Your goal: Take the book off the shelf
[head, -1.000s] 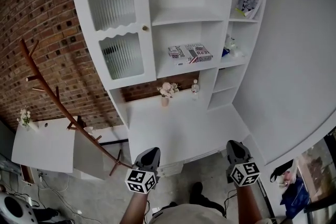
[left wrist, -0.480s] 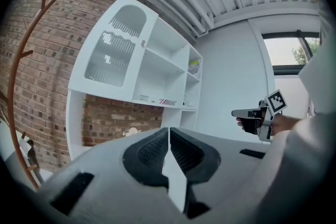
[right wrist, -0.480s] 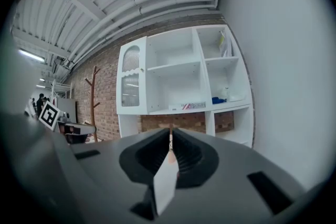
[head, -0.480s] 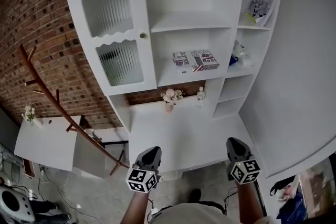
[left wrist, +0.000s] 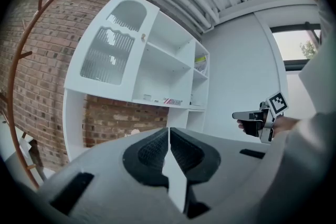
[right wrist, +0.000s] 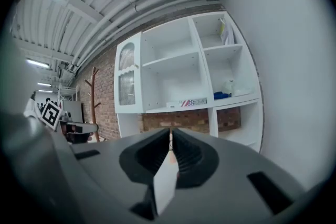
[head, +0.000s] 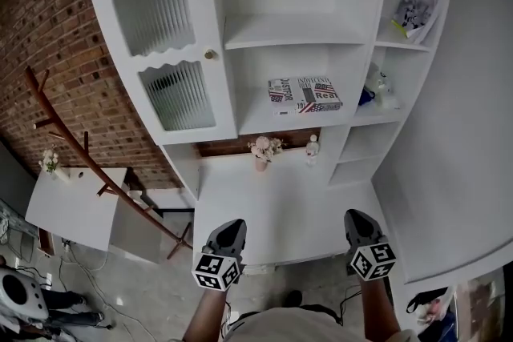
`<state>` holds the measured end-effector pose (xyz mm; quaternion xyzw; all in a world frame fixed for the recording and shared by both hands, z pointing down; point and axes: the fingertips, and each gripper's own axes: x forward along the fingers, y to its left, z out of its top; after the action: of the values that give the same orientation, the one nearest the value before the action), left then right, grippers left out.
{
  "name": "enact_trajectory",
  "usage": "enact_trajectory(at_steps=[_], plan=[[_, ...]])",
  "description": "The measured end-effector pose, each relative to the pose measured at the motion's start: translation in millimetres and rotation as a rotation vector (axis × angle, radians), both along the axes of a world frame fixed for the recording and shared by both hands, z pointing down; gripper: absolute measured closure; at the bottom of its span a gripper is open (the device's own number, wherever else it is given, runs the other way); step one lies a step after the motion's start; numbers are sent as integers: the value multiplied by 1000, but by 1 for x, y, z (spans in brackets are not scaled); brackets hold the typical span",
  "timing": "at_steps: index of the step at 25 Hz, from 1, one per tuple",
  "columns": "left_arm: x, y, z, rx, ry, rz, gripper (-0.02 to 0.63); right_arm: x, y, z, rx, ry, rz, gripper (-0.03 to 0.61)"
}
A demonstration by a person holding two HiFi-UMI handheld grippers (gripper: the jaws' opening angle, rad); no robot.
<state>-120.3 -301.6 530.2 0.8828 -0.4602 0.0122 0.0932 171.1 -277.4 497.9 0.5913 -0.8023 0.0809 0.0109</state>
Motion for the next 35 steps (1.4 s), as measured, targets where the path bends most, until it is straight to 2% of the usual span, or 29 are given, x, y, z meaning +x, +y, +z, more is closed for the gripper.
enact_trajectory(at_steps=[15,23,29,35], plan=[[54,-31,-8,35,-12,-104,583,60,-46,6,-4,0,-75,545],[79,-47,-13,45,-43,-79,583,82,-57,2,6,-7,-62,545],[92,-62,-19,62,-73,-35,583,86,-59,3,4,-13,-36,545],[104,-85,-28,83,-71,25,583,93,-60,0,6,-11,20,545]])
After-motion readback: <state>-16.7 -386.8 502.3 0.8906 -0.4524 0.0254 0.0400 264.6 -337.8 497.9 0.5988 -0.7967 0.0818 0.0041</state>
